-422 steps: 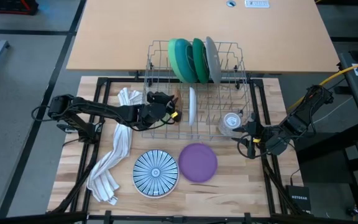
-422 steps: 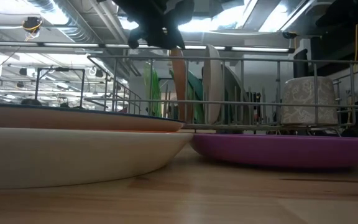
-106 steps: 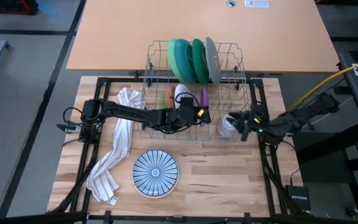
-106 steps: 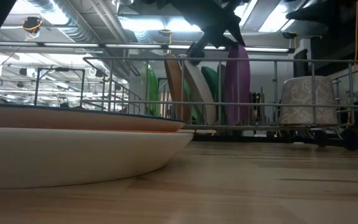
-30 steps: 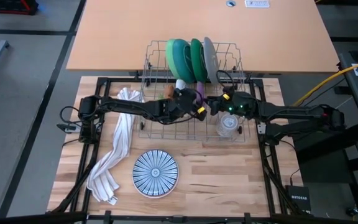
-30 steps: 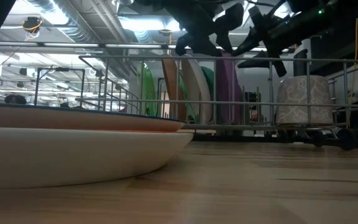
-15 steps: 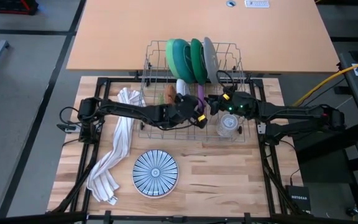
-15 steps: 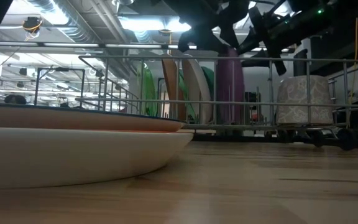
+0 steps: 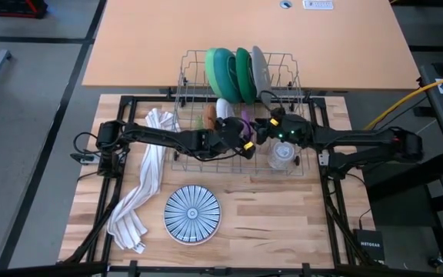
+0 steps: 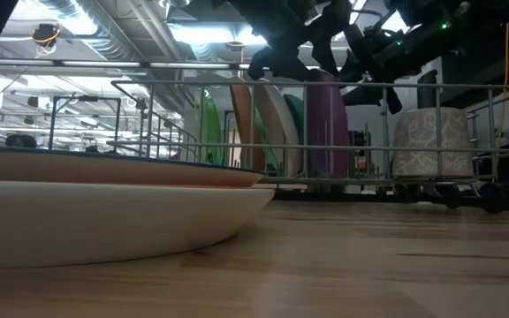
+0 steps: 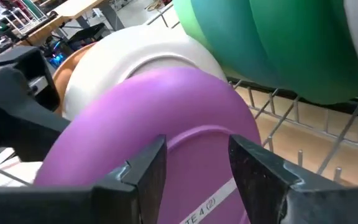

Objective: Sort dishes
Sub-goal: Put the violet plate into the dish rack, then adjust the white plate on the dish rack, then put the blue patterned plate into the dish rack

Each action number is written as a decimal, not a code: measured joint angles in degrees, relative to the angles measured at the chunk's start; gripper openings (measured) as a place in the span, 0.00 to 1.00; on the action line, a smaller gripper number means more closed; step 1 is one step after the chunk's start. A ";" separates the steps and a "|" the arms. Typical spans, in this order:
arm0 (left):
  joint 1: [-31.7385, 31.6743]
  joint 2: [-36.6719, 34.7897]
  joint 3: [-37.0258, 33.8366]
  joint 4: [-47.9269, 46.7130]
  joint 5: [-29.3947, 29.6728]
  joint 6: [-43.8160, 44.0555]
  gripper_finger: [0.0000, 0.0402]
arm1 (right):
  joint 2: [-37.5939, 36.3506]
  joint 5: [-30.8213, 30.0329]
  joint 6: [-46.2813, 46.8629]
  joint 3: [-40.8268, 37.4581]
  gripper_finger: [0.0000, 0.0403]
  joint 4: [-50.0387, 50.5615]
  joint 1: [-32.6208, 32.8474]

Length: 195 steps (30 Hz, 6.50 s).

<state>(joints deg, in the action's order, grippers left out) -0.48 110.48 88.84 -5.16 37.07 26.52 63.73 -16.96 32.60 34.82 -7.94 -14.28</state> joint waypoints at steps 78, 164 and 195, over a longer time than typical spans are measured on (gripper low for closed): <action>4.32 -0.59 -0.02 -9.64 -0.33 6.15 0.49 | 5.64 1.01 -0.07 -0.23 0.44 -14.43 0.00; 2.39 -9.38 0.00 -29.49 10.69 3.08 0.49 | -4.72 5.60 -1.44 -0.05 0.45 -6.87 0.00; 33.07 -13.79 -0.06 -33.57 0.49 18.38 0.49 | -12.54 24.88 -2.81 -0.09 0.45 -1.69 0.30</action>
<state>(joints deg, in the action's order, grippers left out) 32.60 96.68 88.78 -38.74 37.56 44.90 51.19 7.92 29.79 34.73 -9.63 -13.98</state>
